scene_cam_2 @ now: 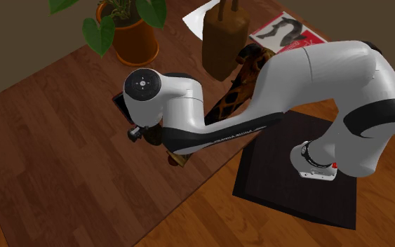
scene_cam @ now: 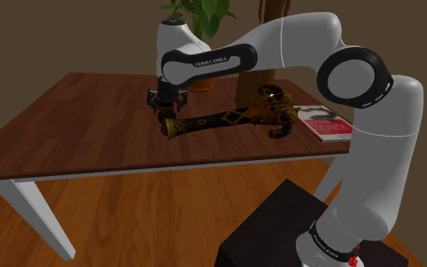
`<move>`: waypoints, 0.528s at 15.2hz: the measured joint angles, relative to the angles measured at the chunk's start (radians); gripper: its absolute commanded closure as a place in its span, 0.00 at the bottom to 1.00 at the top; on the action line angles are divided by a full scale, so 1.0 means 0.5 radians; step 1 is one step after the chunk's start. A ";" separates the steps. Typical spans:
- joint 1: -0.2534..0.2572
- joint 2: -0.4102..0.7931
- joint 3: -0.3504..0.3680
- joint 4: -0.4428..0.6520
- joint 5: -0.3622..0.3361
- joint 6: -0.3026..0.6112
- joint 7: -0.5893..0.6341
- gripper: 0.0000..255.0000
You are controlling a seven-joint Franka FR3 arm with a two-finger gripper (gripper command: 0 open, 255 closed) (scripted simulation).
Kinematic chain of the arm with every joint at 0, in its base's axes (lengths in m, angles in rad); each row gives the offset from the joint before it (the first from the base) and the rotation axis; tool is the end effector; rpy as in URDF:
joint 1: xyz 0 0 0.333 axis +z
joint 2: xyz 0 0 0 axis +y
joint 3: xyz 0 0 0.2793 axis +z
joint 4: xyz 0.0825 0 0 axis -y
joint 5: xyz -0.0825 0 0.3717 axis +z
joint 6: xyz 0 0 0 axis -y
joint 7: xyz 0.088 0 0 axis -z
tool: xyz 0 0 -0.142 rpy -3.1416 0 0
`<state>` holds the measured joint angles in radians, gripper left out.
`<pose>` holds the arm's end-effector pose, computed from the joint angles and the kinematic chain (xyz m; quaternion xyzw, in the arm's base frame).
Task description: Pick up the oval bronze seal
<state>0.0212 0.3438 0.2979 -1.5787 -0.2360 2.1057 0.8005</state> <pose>0.6388 0.1731 0.4031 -0.9728 0.2010 -0.1155 0.0034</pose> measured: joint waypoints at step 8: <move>0.002 0.009 -0.001 -0.014 -0.005 0.022 0.007 1.00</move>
<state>0.0223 0.3483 0.2974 -1.5855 -0.2386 2.1168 0.8039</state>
